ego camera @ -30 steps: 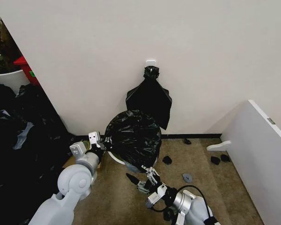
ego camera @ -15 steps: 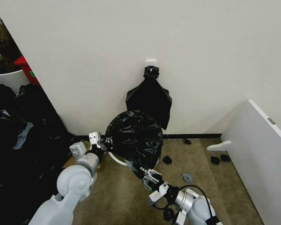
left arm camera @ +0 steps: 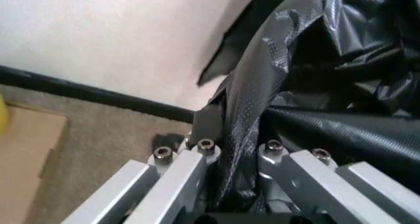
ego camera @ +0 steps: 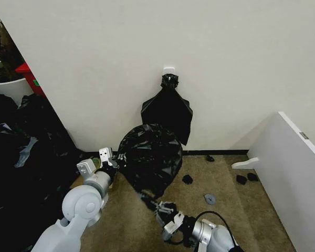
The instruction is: Place the garbage bag over the trash bin.
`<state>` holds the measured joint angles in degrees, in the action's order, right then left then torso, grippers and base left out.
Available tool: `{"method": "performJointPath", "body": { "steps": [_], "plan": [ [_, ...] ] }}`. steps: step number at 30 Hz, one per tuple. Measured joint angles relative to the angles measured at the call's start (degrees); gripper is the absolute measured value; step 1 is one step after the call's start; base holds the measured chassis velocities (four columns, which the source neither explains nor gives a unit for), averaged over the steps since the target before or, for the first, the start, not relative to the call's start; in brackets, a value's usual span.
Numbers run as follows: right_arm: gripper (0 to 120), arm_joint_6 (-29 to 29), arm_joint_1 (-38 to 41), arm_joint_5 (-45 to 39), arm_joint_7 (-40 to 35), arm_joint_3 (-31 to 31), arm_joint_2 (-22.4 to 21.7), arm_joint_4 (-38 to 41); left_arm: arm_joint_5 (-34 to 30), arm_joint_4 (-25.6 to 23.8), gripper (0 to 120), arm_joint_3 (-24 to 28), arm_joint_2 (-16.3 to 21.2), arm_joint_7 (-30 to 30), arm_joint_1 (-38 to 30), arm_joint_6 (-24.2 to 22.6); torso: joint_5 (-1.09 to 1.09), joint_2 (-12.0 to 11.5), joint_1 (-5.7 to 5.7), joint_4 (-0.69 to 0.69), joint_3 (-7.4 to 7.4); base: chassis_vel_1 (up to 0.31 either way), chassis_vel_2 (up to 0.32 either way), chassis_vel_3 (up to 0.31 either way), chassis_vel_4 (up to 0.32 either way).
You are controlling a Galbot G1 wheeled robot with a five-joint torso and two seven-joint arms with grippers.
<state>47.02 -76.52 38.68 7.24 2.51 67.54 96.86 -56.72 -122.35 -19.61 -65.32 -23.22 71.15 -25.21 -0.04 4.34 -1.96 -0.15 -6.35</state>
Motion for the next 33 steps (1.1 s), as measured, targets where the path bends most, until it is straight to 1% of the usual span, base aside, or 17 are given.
{"method": "performJointPath", "body": {
  "steps": [3,6,8,11,15,17,18,19,21,22,23,25,27,28,29,32,33],
  "plan": [
    [0,0.0,2.1,-1.8,2.5,0.3,1.3,-3.1,-1.7,-0.8,3,0.1,-0.7,-0.8,0.2,-0.7,0.00,0.0,0.00,0.00,0.00,0.000,0.000,0.000,0.000],
    [0,0.0,5.3,0.8,2.3,2.2,2.8,-7.2,-3.2,-1.8,3,-0.1,-0.9,-1.5,0.3,-1.4,0.00,0.0,0.00,0.01,0.00,0.000,0.000,0.000,0.000],
    [0,0.1,8.5,6.0,0.0,4.5,3.7,-11.5,-3.8,-2.4,3,-0.8,-0.6,-1.6,0.4,-1.7,0.01,0.0,0.00,0.01,0.00,0.000,0.000,0.000,0.000],
    [0,0.1,11.2,8.8,-1.8,7.1,3.7,-15.7,-3.9,-2.7,3,-1.8,0.2,-1.6,0.7,-1.7,-0.01,0.0,0.00,0.01,0.00,0.000,0.000,0.000,0.000],
    [0,0.4,12.3,7.3,-3.3,8.3,2.5,-17.9,-3.8,-2.7,3,-2.9,1.0,-1.2,1.0,-1.5,0.00,0.0,0.00,0.01,0.00,0.000,0.000,0.000,0.000],
    [4,0.5,12.0,0.2,0.0,7.6,1.0,-18.0,-2.5,-2.1,3,-3.1,1.1,-0.4,0.9,-0.2,0.00,0.0,0.00,0.01,0.00,0.000,0.000,0.000,0.000],
    [4,0.5,12.0,0.2,0.0,7.6,1.0,-18.0,-2.5,-2.1,3,-3.1,1.1,-0.4,0.9,-0.2,0.00,0.0,0.00,0.01,0.00,0.000,0.000,0.000,0.000],
    [8,0.4,11.5,-4.8,3.3,7.1,0.2,-18.0,-1.3,-1.8,2,-3.0,1.1,0.1,0.8,0.7,0.00,0.0,0.00,0.02,0.00,0.000,0.000,0.000,0.000],
    [20,0.4,10.1,-21.4,16.0,6.5,-1.8,-17.7,2.7,-0.3,2,-2.3,1.1,1.5,0.8,4.3,0.00,0.0,0.00,-0.01,0.00,0.000,0.000,0.000,0.000],
    [20,0.4,10.1,-21.4,16.0,6.5,-1.8,-17.7,2.7,-0.3,2,-2.3,1.1,1.5,0.8,4.3,0.00,0.0,0.00,-0.01,0.00,0.000,0.000,0.000,0.000],
    [25,0.4,9.6,-29.0,22.1,6.8,-2.6,-17.7,4.2,0.2,2,-2.1,1.1,2.1,0.8,5.6,0.03,0.0,0.00,0.00,0.00,0.000,0.000,0.000,0.000],
    [31,0.3,8.8,-38.8,27.7,7.6,-4.0,-17.8,6.6,1.0,2,-1.7,1.2,3.3,0.9,7.8,0.01,0.0,0.00,0.01,0.00,0.000,0.000,0.000,0.000],
    [39,0.3,7.5,-48.5,29.2,8.1,-5.7,-17.2,8.8,1.8,2,-1.2,1.2,4.2,1.1,9.4,-0.01,0.0,0.00,-0.02,0.00,0.000,0.000,0.000,0.000],
    [39,0.3,7.5,-48.5,29.2,8.1,-5.7,-17.2,8.8,1.8,2,-1.2,1.2,4.2,1.1,9.4,-0.01,0.0,0.00,-0.02,0.00,0.000,0.000,0.000,0.000],
    [44,0.2,6.4,-53.9,28.8,8.1,-6.5,-15.5,9.6,2.1,2,-0.8,1.3,4.5,1.3,9.9,0.01,0.0,0.00,-0.01,0.00,0.000,0.000,0.000,0.000],
    [60,-3.3,2.9,-65.8,21.1,7.5,-8.2,-6.3,12.4,2.8,2,1.2,0.9,5.3,1.9,11.4,-0.02,0.0,0.00,0.00,0.00,0.000,0.000,0.000,0.000],
    [60,-3.3,2.9,-65.8,21.1,7.5,-8.2,-6.3,12.4,2.8,2,1.2,0.9,5.3,1.9,11.4,-0.02,0.0,0.00,0.00,0.00,0.000,0.000,0.000,0.000]
  ]
}}
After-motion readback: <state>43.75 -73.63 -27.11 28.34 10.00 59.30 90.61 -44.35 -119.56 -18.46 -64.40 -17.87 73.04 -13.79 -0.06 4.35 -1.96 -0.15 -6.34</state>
